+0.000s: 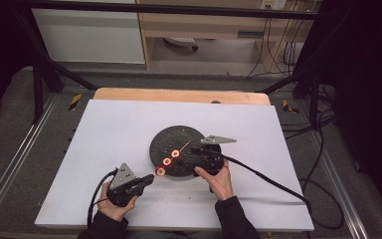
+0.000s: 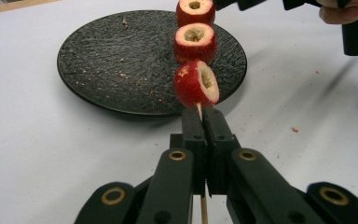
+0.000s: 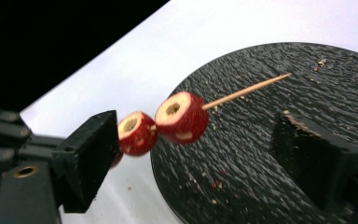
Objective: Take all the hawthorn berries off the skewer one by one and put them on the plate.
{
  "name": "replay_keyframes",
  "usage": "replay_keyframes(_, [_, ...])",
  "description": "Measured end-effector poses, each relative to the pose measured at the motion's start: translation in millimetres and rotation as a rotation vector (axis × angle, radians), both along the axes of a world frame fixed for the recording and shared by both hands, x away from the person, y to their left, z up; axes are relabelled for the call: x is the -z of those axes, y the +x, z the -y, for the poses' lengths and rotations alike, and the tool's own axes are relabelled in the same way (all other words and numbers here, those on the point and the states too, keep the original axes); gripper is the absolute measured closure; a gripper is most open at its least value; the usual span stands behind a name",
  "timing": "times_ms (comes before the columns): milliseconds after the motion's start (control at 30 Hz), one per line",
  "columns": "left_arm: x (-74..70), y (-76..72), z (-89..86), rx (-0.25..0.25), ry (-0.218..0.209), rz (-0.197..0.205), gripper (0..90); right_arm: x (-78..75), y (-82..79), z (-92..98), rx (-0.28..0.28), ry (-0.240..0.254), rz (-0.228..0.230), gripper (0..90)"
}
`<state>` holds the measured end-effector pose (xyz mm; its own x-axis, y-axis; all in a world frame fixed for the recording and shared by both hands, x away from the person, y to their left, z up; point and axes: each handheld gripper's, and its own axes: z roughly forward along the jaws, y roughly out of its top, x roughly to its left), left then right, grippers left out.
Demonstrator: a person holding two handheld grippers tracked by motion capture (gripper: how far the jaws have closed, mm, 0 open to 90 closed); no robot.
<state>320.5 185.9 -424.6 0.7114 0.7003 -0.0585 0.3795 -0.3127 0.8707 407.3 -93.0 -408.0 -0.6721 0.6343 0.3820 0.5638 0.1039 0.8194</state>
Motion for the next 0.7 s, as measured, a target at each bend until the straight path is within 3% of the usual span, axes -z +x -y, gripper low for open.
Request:
replay_keyframes(367, [-0.5,-1.2,1.8,0.006,-0.004,0.007,88.5,5.7,6.9,-4.6,0.023,0.076,-0.055,39.6])
replay_keyframes(700, [-0.5,-2.1,2.7,0.009,-0.005,0.014,88.5,7.8,8.4,-6.1,-0.005,0.119,-0.109,57.5])
